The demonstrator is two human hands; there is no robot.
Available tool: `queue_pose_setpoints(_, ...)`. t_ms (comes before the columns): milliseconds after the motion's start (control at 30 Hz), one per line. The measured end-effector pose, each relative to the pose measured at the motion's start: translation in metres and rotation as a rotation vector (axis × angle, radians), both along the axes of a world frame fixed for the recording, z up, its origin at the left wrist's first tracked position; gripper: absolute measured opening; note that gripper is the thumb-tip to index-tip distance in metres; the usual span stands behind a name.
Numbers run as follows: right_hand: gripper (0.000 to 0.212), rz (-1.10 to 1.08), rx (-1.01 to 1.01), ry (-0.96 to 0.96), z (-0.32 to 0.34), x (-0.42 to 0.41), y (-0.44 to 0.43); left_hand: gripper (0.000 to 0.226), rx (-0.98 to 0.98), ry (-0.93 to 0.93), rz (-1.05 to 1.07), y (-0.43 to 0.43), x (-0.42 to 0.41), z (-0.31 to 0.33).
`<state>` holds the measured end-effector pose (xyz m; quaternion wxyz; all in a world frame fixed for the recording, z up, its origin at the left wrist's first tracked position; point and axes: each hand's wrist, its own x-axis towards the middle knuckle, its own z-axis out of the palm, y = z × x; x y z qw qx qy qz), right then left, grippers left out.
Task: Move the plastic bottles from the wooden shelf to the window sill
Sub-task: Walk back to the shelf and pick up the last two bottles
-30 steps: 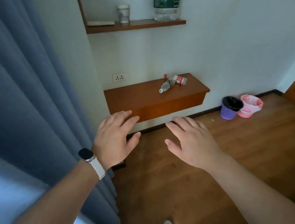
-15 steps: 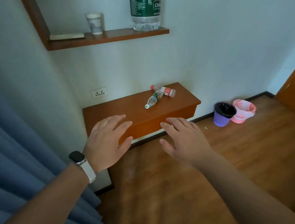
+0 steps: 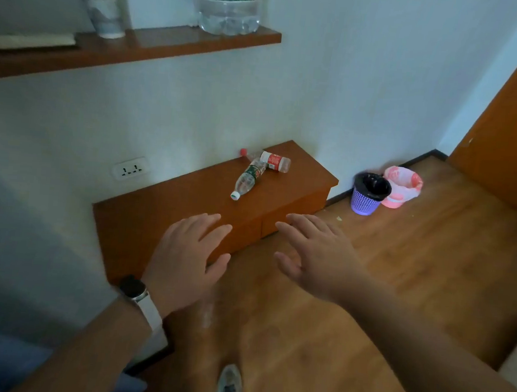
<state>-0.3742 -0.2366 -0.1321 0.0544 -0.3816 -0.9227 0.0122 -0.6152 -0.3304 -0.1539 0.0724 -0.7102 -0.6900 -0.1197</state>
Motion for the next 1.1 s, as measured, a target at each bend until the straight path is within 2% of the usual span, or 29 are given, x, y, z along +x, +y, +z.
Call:
queue_pose_setpoints(167, 0.059, -0.072, -0.009, -0.044, 0.003, -0.027, 0.056, 0.056, -0.011, -0.015, -0.063, 0.071, -0.042, -0.005)
queue_pose_setpoints(567, 0.056, -0.168, 0.031, -0.058, -0.002, -0.077, 0.143, 0.042, 0.056, -0.066, -0.180, 0.185, -0.096, -0.019)
queue_pose_setpoints(767, 0.059, -0.157, -0.003, -0.087, -0.007, -0.088, 0.178, 0.056, -0.025, -0.072, -0.169, 0.213, -0.100, -0.022)
queue_pose_setpoints(1100, 0.059, -0.065, -0.055, -0.058, -0.019, -0.081, 0.260, 0.047, -0.044, -0.013, -0.045, 0.276, -0.077, -0.021)
